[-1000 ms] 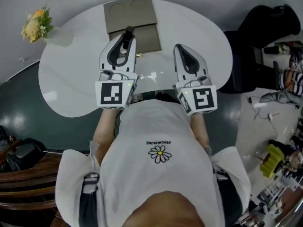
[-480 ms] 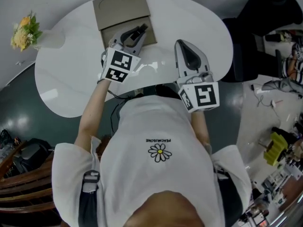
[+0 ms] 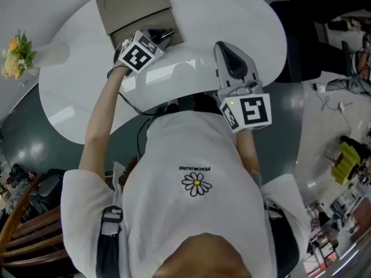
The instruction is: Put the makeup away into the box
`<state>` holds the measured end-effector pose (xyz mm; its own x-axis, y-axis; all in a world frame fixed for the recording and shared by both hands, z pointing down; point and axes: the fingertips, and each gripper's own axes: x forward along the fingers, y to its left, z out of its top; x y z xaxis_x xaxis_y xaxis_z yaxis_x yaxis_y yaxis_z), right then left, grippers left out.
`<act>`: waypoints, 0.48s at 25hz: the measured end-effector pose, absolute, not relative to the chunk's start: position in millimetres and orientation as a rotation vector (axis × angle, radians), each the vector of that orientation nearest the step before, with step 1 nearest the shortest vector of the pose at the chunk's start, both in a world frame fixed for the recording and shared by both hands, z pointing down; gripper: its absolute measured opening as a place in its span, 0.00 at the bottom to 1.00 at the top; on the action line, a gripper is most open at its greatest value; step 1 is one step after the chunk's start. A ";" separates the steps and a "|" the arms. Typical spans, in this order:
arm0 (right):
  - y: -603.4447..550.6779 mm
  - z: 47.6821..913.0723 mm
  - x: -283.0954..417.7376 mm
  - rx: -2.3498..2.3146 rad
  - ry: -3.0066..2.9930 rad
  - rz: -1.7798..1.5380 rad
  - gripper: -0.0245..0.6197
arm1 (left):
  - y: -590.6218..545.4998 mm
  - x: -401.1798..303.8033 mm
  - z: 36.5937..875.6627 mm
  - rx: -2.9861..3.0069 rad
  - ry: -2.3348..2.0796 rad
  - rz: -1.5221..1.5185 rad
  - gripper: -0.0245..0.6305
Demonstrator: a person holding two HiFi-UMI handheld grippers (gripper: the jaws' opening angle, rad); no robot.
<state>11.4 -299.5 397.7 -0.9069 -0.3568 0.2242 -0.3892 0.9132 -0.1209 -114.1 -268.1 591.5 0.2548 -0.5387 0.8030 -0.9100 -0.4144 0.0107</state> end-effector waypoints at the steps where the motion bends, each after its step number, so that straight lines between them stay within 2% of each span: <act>1: -301.7 399.6 13.7 0.576 -2.872 0.242 0.08 | -266.5 -111.6 597.1 2.052 -1.250 1.036 0.20; 12: -312.0 411.1 24.0 0.621 -2.837 0.251 0.08 | -261.2 -112.6 624.3 2.042 -1.068 1.136 0.21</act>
